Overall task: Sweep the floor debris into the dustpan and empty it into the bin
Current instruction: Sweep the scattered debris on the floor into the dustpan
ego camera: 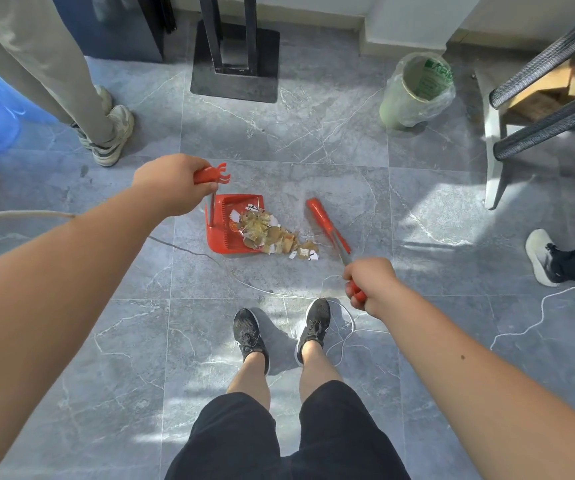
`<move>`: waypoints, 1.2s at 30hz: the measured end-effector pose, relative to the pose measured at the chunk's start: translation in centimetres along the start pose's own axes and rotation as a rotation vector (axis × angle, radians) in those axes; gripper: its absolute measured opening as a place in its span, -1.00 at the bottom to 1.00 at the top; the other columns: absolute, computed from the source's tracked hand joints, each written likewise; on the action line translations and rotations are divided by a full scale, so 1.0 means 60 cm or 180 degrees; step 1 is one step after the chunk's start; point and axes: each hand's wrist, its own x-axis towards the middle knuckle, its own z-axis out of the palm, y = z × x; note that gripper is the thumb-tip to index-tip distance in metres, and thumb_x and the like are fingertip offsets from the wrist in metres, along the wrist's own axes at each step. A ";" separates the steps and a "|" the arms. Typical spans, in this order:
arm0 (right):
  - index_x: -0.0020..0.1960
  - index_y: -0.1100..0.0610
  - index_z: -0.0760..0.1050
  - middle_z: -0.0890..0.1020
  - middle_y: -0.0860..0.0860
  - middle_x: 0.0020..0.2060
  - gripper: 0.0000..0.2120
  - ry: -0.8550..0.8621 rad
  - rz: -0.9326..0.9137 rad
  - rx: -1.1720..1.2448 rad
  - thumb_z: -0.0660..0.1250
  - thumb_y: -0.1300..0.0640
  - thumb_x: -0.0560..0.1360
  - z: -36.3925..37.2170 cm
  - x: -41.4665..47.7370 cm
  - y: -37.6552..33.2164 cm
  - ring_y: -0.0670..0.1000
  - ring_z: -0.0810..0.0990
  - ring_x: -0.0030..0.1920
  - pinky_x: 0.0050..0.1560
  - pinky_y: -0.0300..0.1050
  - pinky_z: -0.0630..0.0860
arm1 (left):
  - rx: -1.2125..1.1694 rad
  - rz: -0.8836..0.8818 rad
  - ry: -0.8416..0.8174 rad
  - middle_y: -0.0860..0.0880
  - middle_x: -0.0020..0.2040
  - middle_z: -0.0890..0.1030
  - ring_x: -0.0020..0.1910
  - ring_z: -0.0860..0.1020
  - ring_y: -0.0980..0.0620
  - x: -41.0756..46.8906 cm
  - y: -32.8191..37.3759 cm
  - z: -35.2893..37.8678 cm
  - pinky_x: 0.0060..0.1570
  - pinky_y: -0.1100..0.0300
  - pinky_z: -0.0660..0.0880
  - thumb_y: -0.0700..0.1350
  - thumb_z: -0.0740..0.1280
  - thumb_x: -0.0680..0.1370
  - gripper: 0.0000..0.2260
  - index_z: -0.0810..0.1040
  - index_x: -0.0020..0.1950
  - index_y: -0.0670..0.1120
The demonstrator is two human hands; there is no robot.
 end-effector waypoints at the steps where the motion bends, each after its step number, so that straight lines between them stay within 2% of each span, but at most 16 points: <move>1: -0.13 0.23 0.40 0.38 0.06 -0.55 -0.86 0.0015 0.0057 0.0116 0.22 0.44 0.44 -0.001 0.000 0.005 0.01 0.33 -0.56 -0.56 -0.30 0.27 | 0.0003 0.0019 -0.0003 0.03 -0.12 0.62 -0.10 0.55 -0.10 0.000 -0.002 -0.001 -0.14 0.05 0.48 0.20 0.33 0.58 -0.77 0.62 0.14 0.13; 4: -0.10 0.21 0.41 0.38 0.09 -0.42 -0.86 0.0011 0.0199 0.0389 0.20 0.43 0.47 0.003 -0.005 0.011 -0.01 0.35 -0.53 -0.54 -0.31 0.27 | -0.0093 0.0076 -0.0094 0.05 -0.17 0.59 -0.12 0.54 -0.10 -0.002 -0.013 -0.001 -0.15 0.06 0.47 0.18 0.35 0.58 -0.79 0.63 0.11 0.11; 8: -0.10 0.19 0.38 0.36 0.08 -0.41 -0.83 -0.0135 0.0332 0.0737 0.15 0.43 0.49 0.031 -0.011 0.011 -0.04 0.35 -0.54 -0.58 -0.35 0.27 | -0.0239 0.0101 -0.0129 0.05 -0.22 0.56 -0.16 0.53 -0.10 -0.011 -0.025 0.004 -0.19 0.08 0.42 0.14 0.37 0.58 -0.79 0.64 0.09 0.05; 14: 0.09 0.19 0.40 0.34 0.06 -0.44 -0.78 -0.0390 0.0374 0.0894 0.11 0.40 0.54 0.092 -0.026 0.010 -0.07 0.33 -0.60 -0.60 -0.34 0.30 | -0.0382 0.0117 -0.0204 0.01 -0.25 0.58 -0.20 0.54 -0.10 -0.030 -0.031 0.010 -0.23 0.10 0.39 0.08 0.39 0.59 -0.79 0.67 0.08 -0.03; 20: 0.05 0.19 0.40 0.33 0.04 -0.51 -0.79 -0.0496 0.0439 0.0985 0.08 0.41 0.54 0.139 -0.054 0.020 -0.06 0.31 -0.53 -0.56 -0.33 0.31 | -0.0418 0.0103 -0.0314 -0.04 -0.21 0.61 -0.19 0.56 -0.10 -0.043 -0.037 0.006 -0.21 0.10 0.43 0.06 0.40 0.59 -0.78 0.67 0.07 -0.06; 23: 0.02 0.21 0.41 0.34 0.04 -0.49 -0.80 -0.0526 0.0453 0.1018 0.08 0.41 0.55 0.155 -0.073 0.029 -0.06 0.31 -0.53 -0.55 -0.32 0.30 | -0.0446 0.0126 -0.0391 -0.06 -0.22 0.61 -0.21 0.56 -0.09 -0.048 -0.041 0.010 -0.23 0.10 0.44 0.04 0.40 0.59 -0.80 0.67 0.02 -0.08; 26: -0.02 0.18 0.39 0.32 0.04 -0.49 -0.81 -0.0560 0.0457 0.1047 0.09 0.42 0.54 0.171 -0.086 0.039 -0.06 0.32 -0.55 -0.54 -0.32 0.25 | -0.0474 0.0104 -0.0413 -0.04 -0.24 0.61 -0.21 0.57 -0.08 -0.052 -0.049 0.014 -0.21 0.08 0.47 0.05 0.39 0.58 -0.81 0.66 -0.02 -0.06; 29: -0.09 0.15 0.36 0.30 0.01 -0.59 -0.80 -0.0597 0.0470 0.1060 0.09 0.42 0.53 0.191 -0.093 0.044 -0.06 0.31 -0.57 -0.55 -0.32 0.24 | -0.0493 0.0102 -0.0418 -0.03 -0.25 0.60 -0.22 0.56 -0.07 -0.053 -0.059 0.020 -0.22 0.08 0.47 0.05 0.40 0.58 -0.81 0.66 -0.04 -0.06; 34: -0.14 0.16 0.32 0.29 0.01 -0.58 -0.80 -0.0777 0.0463 0.0991 0.10 0.42 0.54 0.224 -0.106 0.037 -0.05 0.32 -0.53 -0.49 -0.31 0.19 | -0.0566 0.0046 -0.0425 0.01 -0.24 0.60 -0.20 0.57 -0.07 -0.062 -0.074 0.033 -0.15 0.04 0.54 0.07 0.41 0.57 -0.81 0.67 -0.02 -0.04; 36: -0.14 0.15 0.31 0.28 0.01 -0.57 -0.80 -0.0851 0.0459 0.0996 0.12 0.41 0.55 0.235 -0.112 0.032 -0.05 0.33 -0.51 -0.48 -0.32 0.18 | -0.0618 0.0058 -0.0432 0.06 -0.25 0.59 -0.19 0.56 -0.06 -0.067 -0.076 0.035 -0.17 0.08 0.49 0.07 0.41 0.57 -0.83 0.67 0.00 -0.02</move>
